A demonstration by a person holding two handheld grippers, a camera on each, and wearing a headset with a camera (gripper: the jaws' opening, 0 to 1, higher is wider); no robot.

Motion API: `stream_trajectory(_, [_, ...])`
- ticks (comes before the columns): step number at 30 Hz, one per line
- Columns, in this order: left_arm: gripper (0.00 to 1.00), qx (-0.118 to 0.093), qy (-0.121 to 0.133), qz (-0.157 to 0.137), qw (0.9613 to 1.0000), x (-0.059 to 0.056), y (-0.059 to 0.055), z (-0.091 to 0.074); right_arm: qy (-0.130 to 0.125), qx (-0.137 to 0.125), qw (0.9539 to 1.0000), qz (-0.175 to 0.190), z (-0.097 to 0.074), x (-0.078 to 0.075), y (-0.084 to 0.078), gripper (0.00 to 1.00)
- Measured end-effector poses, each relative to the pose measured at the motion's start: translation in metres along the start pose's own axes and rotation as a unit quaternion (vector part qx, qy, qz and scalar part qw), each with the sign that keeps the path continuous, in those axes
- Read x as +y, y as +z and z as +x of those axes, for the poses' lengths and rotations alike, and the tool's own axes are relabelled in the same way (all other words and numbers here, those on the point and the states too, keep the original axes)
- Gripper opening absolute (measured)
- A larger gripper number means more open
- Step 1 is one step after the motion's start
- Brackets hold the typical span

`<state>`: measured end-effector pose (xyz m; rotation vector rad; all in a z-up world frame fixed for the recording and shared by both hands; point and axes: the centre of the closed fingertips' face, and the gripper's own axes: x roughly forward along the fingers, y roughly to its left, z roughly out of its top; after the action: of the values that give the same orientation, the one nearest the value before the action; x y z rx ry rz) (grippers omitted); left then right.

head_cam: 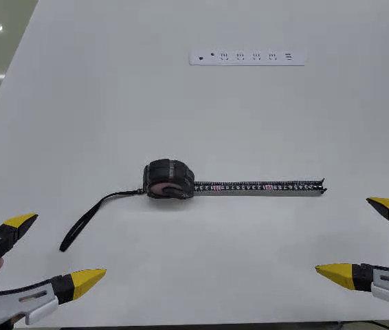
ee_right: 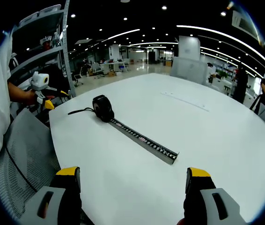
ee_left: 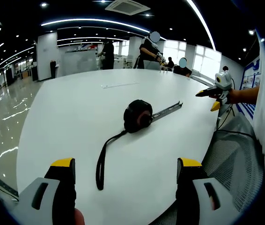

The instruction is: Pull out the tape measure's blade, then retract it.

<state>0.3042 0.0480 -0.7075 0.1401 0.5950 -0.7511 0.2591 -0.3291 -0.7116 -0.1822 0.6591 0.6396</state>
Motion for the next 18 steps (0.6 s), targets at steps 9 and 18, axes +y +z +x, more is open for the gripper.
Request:
stream_trajectory(9, [0.87,0.001,-0.001,-0.002,1.0,-0.0008,-0.0025,0.0004,0.0,-0.002,1.0,0.001,0.0003,-0.0003,0.0005,0.93])
stream_trajectory(18, [0.87,0.002,-0.002,-0.002,1.0,-0.0006,-0.003,0.0007,-0.001,-0.002,1.0,0.001,0.0015,-0.0016,0.0018,0.93])
